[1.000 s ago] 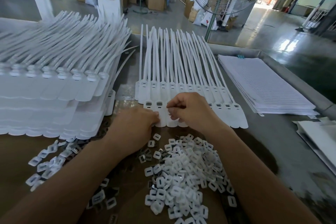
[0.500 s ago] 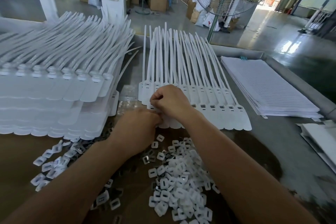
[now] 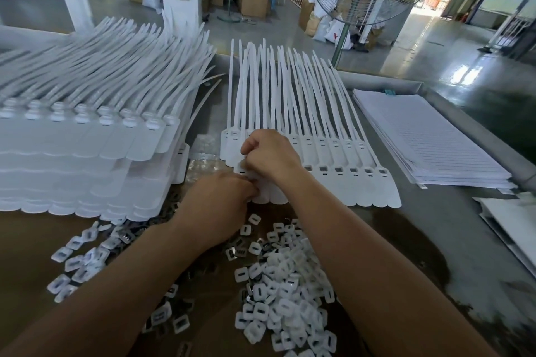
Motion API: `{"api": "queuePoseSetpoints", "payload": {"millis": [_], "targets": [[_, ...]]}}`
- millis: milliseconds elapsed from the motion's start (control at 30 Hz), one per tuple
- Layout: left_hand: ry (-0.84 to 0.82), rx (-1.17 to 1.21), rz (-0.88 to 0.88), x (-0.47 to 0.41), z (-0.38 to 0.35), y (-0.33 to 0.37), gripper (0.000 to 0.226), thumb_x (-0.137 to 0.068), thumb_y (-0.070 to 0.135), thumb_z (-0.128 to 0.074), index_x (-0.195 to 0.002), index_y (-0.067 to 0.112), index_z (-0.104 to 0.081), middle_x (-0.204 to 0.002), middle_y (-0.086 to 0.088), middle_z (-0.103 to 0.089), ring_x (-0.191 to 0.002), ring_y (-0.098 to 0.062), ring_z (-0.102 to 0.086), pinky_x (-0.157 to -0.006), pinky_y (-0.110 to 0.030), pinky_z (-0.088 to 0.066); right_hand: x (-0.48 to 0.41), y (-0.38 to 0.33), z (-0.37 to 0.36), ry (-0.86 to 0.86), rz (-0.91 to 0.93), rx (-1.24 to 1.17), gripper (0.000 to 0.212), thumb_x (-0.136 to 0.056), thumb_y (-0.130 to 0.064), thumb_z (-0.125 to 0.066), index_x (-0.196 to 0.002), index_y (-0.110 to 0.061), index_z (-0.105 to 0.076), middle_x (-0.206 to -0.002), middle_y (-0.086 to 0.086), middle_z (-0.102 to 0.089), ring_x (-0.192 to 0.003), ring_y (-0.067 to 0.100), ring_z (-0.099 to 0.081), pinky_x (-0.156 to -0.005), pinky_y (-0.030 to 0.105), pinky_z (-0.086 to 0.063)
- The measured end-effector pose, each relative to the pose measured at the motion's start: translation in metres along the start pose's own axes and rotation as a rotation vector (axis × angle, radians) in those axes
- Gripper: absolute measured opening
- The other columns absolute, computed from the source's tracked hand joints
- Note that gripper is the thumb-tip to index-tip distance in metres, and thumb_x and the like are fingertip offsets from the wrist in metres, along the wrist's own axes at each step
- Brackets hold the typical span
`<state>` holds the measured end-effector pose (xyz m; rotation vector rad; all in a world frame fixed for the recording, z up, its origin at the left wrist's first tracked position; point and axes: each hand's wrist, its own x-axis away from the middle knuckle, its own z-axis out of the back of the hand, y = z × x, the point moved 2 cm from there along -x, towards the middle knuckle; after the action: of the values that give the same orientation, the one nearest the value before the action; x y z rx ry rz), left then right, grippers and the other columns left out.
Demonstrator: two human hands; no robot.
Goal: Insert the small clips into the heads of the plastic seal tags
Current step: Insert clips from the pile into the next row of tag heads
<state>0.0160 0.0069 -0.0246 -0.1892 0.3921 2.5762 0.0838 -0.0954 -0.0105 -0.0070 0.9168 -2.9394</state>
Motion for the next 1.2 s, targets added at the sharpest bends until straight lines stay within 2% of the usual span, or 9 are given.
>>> {"api": "queuePoseSetpoints", "payload": {"millis": [100, 200, 333, 433, 567, 733, 867, 1000, 1200], "targets": [[-0.006, 0.002, 0.013, 0.000, 0.000, -0.002, 0.033, -0.087, 0.012, -0.041, -0.103, 0.023, -0.068, -0.103, 0.005, -0.066, -0.093, -0.013, -0.058, -0.083, -0.031, -0.047, -0.003, -0.003, -0.002, -0.021, -0.008, 0.037, 0.010, -0.078, -0.008, -0.062, -0.078, -0.017, -0.065, -0.087, -0.007, -0.064, -0.087, 0.014, -0.057, -0.069, 0.028, -0.045], [-0.009, 0.005, 0.011, 0.001, 0.000, -0.002, 0.033, -0.087, 0.011, -0.041, -0.101, 0.022, -0.068, -0.103, 0.005, -0.066, -0.093, -0.011, -0.057, -0.083, -0.029, -0.046, 0.001, 0.001, 0.000, -0.051, 0.037, 0.036, 0.012, -0.080, -0.009, -0.063, -0.089, -0.014, -0.068, -0.100, -0.002, -0.067, -0.094, 0.015, -0.059, -0.079, 0.031, -0.049], [-0.013, 0.009, 0.009, 0.001, 0.001, -0.003, 0.033, -0.086, 0.010, -0.041, -0.100, 0.023, -0.067, -0.102, 0.006, -0.066, -0.092, -0.011, -0.056, -0.081, -0.024, -0.045, 0.020, 0.003, 0.019, -0.176, 0.137, -0.022, 0.019, -0.083, -0.011, -0.064, -0.101, -0.013, -0.068, -0.105, -0.001, -0.065, -0.097, 0.010, -0.057, -0.084, 0.022, -0.043], [-0.011, 0.029, 0.012, 0.000, 0.002, -0.002, 0.033, -0.088, 0.011, -0.042, -0.104, 0.027, -0.066, -0.104, 0.007, -0.065, -0.092, -0.011, -0.057, -0.079, -0.022, -0.044, 0.038, 0.004, 0.031, -0.220, 0.194, -0.020, 0.013, -0.081, -0.014, -0.067, -0.094, -0.015, -0.070, -0.089, -0.008, -0.065, -0.085, 0.005, -0.058, -0.080, 0.020, -0.045], [-0.013, 0.054, 0.043, -0.001, 0.001, -0.003, 0.031, -0.089, 0.014, -0.043, -0.106, 0.028, -0.066, -0.097, 0.004, -0.067, -0.083, -0.012, -0.059, -0.072, -0.021, -0.043, 0.063, 0.010, 0.039, -0.292, 0.223, -0.021, 0.012, -0.077, -0.016, -0.072, -0.086, -0.022, -0.069, -0.070, -0.015, -0.061, -0.062, -0.007, -0.055, -0.060, 0.006, -0.044], [-0.008, 0.102, 0.036, -0.001, 0.003, -0.003, 0.037, -0.086, 0.011, -0.043, -0.104, 0.030, -0.068, -0.108, 0.008, -0.067, -0.096, -0.010, -0.059, -0.086, -0.026, -0.045, 0.074, 0.012, 0.042, -0.272, 0.278, 0.025, 0.013, -0.074, -0.013, -0.074, -0.086, -0.018, -0.073, -0.080, -0.006, -0.069, -0.069, 0.001, -0.060, -0.071, 0.012, -0.048], [0.000, 0.083, 0.029, -0.001, 0.003, -0.002, 0.036, -0.090, 0.019, -0.037, -0.102, 0.028, -0.069, -0.109, 0.004, -0.067, -0.097, -0.012, -0.061, -0.088, -0.030, -0.047, 0.081, 0.006, 0.026, -0.342, 0.416, 0.228, 0.025, -0.076, -0.017, -0.071, -0.101, -0.019, -0.072, -0.094, -0.004, -0.067, -0.076, 0.000, -0.051, -0.071, 0.011, -0.039], [-0.009, 0.092, 0.030, -0.001, 0.004, -0.003, 0.036, -0.089, 0.017, -0.038, -0.104, 0.028, -0.069, -0.111, 0.004, -0.067, -0.101, -0.013, -0.060, -0.089, -0.032, -0.047, 0.080, 0.006, 0.023, -0.306, 0.423, 0.251, 0.021, -0.078, -0.017, -0.070, -0.099, -0.017, -0.073, -0.095, -0.004, -0.067, -0.077, -0.002, -0.046, -0.069, 0.010, -0.034], [-0.016, 0.061, 0.023, -0.001, 0.004, -0.002, 0.039, -0.089, 0.020, -0.033, -0.100, 0.024, -0.070, -0.107, 0.003, -0.067, -0.097, -0.012, -0.060, -0.086, -0.031, -0.047, 0.080, 0.004, 0.021, -0.296, 0.432, 0.319, 0.019, -0.083, -0.014, -0.062, -0.099, -0.018, -0.072, -0.102, -0.001, -0.067, -0.095, 0.013, -0.057, -0.088, 0.027, -0.042]]}}
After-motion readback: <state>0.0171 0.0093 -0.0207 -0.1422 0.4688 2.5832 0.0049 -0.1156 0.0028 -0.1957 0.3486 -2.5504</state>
